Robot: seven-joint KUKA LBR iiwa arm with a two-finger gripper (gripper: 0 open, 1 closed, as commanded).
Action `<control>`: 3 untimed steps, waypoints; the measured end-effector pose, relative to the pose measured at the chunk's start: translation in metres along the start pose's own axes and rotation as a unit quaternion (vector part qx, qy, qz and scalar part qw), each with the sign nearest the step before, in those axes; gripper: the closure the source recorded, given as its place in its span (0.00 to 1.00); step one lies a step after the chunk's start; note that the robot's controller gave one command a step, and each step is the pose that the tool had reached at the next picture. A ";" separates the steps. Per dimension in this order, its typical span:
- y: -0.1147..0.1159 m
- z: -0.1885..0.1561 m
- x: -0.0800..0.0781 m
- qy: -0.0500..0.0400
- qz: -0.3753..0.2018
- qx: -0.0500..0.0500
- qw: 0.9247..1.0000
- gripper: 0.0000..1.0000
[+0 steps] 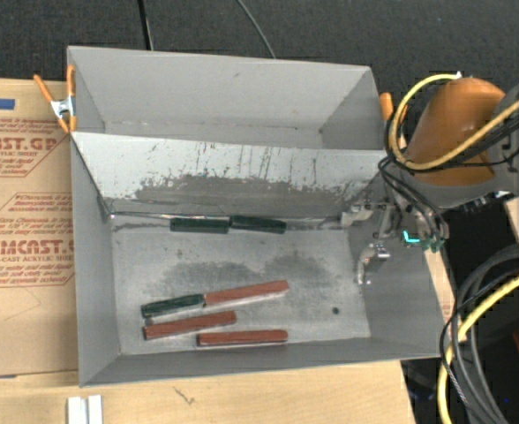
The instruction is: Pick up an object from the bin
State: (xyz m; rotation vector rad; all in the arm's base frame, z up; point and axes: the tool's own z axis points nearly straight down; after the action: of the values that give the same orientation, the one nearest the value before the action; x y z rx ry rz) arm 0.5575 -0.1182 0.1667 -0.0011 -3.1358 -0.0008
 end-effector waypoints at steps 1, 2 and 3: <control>0.000 -0.004 -0.002 -0.004 -0.001 0.001 1.000 0.00; 0.048 0.045 0.000 -0.006 -0.033 0.002 0.999 0.00; 0.065 0.075 0.002 -0.003 -0.041 -0.002 0.999 0.00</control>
Offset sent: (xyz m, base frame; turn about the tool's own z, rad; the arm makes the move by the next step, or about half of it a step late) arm -0.0045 0.1007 -0.0967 -0.1369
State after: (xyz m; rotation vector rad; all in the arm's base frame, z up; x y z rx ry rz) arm 0.5554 -0.0535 0.0922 0.1283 -3.1384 -0.0062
